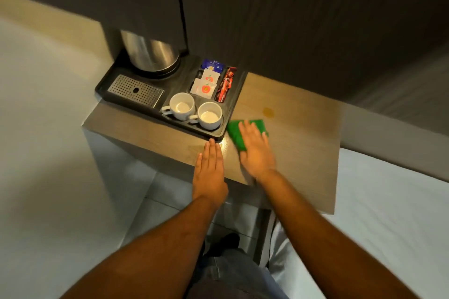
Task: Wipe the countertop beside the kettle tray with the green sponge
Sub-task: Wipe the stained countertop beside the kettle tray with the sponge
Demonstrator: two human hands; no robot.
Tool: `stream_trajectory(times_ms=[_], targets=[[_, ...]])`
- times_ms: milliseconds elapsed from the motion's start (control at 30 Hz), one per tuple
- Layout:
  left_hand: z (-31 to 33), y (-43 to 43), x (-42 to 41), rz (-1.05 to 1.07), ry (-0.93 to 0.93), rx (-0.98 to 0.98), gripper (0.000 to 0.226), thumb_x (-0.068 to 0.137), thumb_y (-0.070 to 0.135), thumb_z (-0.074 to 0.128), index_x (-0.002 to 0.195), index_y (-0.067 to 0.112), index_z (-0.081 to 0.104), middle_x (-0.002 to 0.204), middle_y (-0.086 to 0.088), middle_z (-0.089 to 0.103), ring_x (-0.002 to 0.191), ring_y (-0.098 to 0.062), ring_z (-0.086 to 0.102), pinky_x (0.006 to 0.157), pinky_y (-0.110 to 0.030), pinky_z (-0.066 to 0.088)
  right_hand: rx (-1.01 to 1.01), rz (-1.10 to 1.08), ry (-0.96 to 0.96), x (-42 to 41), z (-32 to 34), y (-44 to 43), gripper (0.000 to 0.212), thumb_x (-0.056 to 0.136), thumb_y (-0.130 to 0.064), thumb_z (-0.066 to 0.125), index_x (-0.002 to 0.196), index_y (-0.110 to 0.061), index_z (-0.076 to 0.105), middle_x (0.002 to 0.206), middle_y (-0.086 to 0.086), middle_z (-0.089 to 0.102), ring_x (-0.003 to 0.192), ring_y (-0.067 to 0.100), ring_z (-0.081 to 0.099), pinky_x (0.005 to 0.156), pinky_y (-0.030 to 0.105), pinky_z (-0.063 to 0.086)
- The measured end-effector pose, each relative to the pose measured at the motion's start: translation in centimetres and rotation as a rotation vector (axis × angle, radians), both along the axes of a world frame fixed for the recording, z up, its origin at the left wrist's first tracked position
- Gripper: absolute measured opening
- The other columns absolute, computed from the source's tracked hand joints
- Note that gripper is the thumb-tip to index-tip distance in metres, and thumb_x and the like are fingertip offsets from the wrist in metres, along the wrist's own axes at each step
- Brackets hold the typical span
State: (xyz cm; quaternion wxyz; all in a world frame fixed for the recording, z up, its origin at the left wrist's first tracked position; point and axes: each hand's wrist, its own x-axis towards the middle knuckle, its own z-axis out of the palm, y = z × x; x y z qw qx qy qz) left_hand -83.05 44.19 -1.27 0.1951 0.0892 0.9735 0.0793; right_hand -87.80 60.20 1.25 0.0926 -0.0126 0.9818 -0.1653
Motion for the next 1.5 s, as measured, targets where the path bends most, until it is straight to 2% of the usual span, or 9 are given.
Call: stream_trajectory(times_ms=[200, 333, 633, 800, 1000, 1233, 1300, 1333, 1500], targets=[[0.7, -0.6, -0.2, -0.047, -0.078, 0.025, 0.120, 0.094, 0.023, 0.069, 0.164, 0.004, -0.026, 0.174, -0.019, -0.034, 0.162, -0.034, -0.031, 0.136, -0.051, -0.004, 0.064, -0.405, 0.035, -9.4, 1.2, 10.6, 0.061, 0.101, -0.023, 0.049, 0.160, -0.014, 0.039, 0.166, 0.013, 0.035, 0.156, 0.034, 0.030, 0.130, 0.046, 0.020], [0.9, -0.6, -0.4, -0.052, -0.105, 0.014, 0.127, 0.089, 0.023, 0.073, 0.164, 0.004, -0.028, 0.173, -0.020, -0.036, 0.161, -0.035, -0.033, 0.136, -0.052, -0.005, 0.043, -0.737, 0.018, -9.0, 1.3, 15.7, 0.060, 0.104, -0.024, 0.045, 0.163, -0.015, 0.032, 0.169, 0.010, 0.030, 0.159, 0.031, 0.024, 0.130, 0.043, 0.014], [0.8, -0.5, -0.4, -0.040, -0.099, 0.032, 0.132, 0.083, 0.025, 0.076, 0.163, 0.003, -0.027, 0.173, -0.020, -0.035, 0.162, -0.035, -0.030, 0.136, -0.052, -0.006, -0.020, 0.037, -0.011, 1.7, 0.1, 0.2, 0.086, 0.090, -0.014, 0.054, 0.167, -0.028, 0.017, 0.174, -0.006, 0.011, 0.163, 0.021, 0.011, 0.132, 0.050, 0.013], [1.0, -0.8, -0.5, -0.053, -0.103, 0.056, 0.134, 0.083, 0.029, 0.077, 0.164, 0.004, -0.026, 0.174, -0.021, -0.035, 0.162, -0.036, -0.029, 0.136, -0.052, -0.005, -0.031, -0.137, -0.098, 7.9, 3.9, 5.5, 0.078, 0.099, -0.009, 0.050, 0.168, -0.023, 0.016, 0.174, -0.007, 0.007, 0.164, 0.018, 0.006, 0.133, 0.049, 0.011], [0.5, -0.9, -1.0, -0.082, -0.144, 0.055, 0.132, 0.082, 0.025, 0.075, 0.164, 0.004, -0.028, 0.172, -0.021, -0.038, 0.160, -0.037, -0.033, 0.135, -0.054, -0.006, -0.071, -0.544, -0.186, 0.9, 15.6, 9.4, 0.058, 0.114, -0.014, 0.029, 0.168, -0.007, 0.006, 0.175, 0.008, 0.002, 0.164, 0.021, 0.004, 0.131, 0.032, 0.005], [0.8, -1.4, -2.5, -0.141, -0.256, 0.044, 0.137, 0.085, 0.036, 0.077, 0.163, 0.006, -0.031, 0.170, -0.020, -0.041, 0.158, -0.037, -0.037, 0.134, -0.054, -0.011, -0.078, -0.431, -0.241, -5.0, 20.7, 3.9, 0.048, 0.114, -0.007, 0.030, 0.160, 0.006, 0.028, 0.169, 0.018, 0.025, 0.121, 0.006, 0.025, 0.075, 0.001, 0.018], [0.8, -1.4, -2.3, -0.142, -0.254, 0.033, 0.137, 0.084, 0.035, 0.077, 0.162, 0.005, -0.031, 0.171, -0.021, -0.041, 0.159, -0.037, -0.036, 0.134, -0.055, -0.011, -0.074, -0.421, -0.253, -6.1, 17.8, 4.3, 0.052, 0.114, -0.011, 0.031, 0.164, 0.000, 0.023, 0.172, 0.015, 0.019, 0.146, 0.007, 0.028, 0.107, -0.001, 0.016], [0.7, -1.3, -2.2, -0.141, -0.245, 0.028, 0.137, 0.083, 0.034, 0.077, 0.162, 0.004, -0.031, 0.171, -0.021, -0.040, 0.159, -0.037, -0.036, 0.134, -0.055, -0.010, -0.040, -0.394, -0.232, -5.6, 17.6, 3.6, 0.054, 0.114, -0.014, 0.033, 0.165, -0.003, 0.020, 0.173, 0.013, 0.016, 0.158, 0.018, 0.022, 0.123, 0.015, 0.016], [0.9, -1.1, -1.6, -0.120, -0.193, 0.015, 0.138, 0.082, 0.035, 0.077, 0.163, 0.004, -0.030, 0.172, -0.021, -0.038, 0.160, -0.037, -0.033, 0.135, -0.056, -0.006, 0.057, -0.001, -0.279, -1.7, 14.7, -0.2, 0.070, 0.111, -0.009, 0.037, 0.168, -0.017, -0.004, 0.175, 0.002, -0.010, 0.164, 0.021, -0.006, 0.132, 0.041, 0.002]])
